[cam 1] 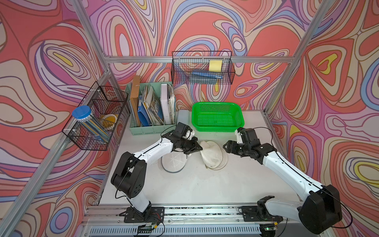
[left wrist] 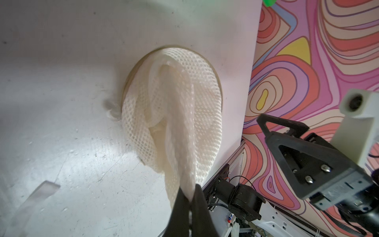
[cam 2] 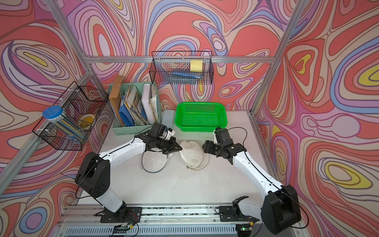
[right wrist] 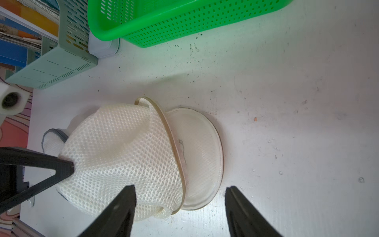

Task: Turn the laundry bag inside out
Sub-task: Turn over the laundry bag at the center of the board.

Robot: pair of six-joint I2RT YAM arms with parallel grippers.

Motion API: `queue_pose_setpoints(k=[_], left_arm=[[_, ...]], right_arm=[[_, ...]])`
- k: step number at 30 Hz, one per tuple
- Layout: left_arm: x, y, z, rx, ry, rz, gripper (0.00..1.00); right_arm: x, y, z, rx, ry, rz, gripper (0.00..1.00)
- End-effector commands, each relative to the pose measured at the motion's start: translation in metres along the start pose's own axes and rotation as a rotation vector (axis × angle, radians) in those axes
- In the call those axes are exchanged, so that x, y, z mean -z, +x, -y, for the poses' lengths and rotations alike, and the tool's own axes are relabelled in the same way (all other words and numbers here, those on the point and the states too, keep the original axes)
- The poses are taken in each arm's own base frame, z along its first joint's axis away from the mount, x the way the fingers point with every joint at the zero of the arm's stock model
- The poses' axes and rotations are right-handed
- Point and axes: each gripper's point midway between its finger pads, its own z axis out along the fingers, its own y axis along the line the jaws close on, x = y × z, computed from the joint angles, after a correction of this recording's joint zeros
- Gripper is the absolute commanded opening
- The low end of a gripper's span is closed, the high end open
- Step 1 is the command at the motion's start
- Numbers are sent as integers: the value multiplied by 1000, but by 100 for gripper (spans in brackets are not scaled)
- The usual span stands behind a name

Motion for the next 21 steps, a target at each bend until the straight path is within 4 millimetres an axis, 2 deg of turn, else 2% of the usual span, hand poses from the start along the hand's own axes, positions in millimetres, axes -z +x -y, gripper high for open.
queue_pose_setpoints(k=[1, 6, 10, 18, 21], left_arm=[[6, -6, 11, -92, 46, 27, 0], [7, -5, 10, -95, 44, 29, 0], [8, -5, 11, -95, 42, 30, 0], [7, -6, 9, -82, 41, 33, 0], [7, -6, 9, -81, 42, 35, 0]], right_arm=[[-21, 11, 14, -80, 21, -73, 65], [-50, 27, 43, -204, 30, -131, 62], [-73, 45, 36, -278, -70, -216, 62], [-100, 65, 31, -384, -166, -271, 58], [-110, 67, 30, -406, -189, -281, 47]])
